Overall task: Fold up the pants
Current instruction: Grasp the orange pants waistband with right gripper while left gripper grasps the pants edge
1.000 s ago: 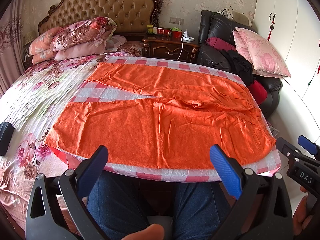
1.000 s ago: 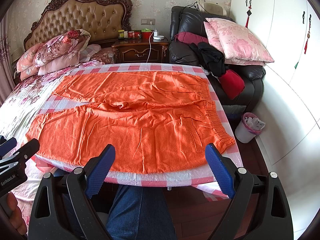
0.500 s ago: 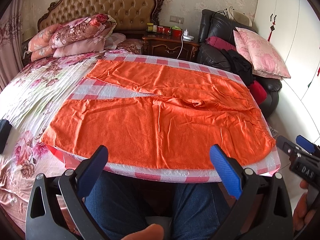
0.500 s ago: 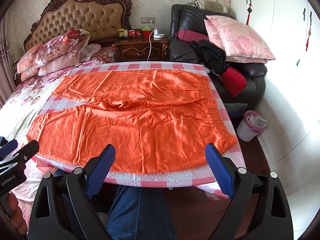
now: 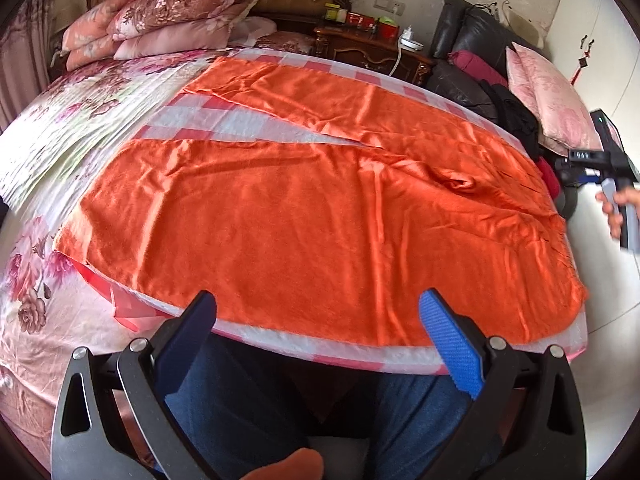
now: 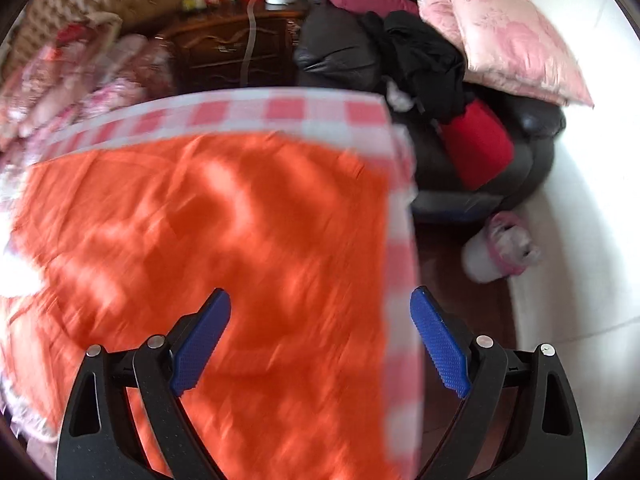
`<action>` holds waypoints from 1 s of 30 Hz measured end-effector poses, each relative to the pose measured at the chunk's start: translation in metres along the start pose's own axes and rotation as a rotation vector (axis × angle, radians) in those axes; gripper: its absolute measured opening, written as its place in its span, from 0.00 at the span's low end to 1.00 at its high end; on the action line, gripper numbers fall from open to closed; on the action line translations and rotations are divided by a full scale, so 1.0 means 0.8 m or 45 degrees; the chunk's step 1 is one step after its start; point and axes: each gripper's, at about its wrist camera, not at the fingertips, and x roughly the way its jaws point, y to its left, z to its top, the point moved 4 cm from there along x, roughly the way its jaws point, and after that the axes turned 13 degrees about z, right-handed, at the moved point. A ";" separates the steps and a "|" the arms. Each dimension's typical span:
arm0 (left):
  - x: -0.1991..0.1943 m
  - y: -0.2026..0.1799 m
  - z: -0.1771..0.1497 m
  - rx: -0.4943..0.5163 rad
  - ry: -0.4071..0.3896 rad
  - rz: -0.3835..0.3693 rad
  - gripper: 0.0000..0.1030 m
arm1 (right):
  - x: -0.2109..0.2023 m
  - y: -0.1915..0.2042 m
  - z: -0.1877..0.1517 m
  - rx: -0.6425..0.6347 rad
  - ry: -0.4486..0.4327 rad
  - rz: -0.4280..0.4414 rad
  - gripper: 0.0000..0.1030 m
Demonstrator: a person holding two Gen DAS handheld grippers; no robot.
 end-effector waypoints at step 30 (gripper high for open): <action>0.204 0.097 0.321 -0.563 0.235 -0.384 0.72 | -0.055 0.091 0.027 -0.551 -0.176 0.610 0.08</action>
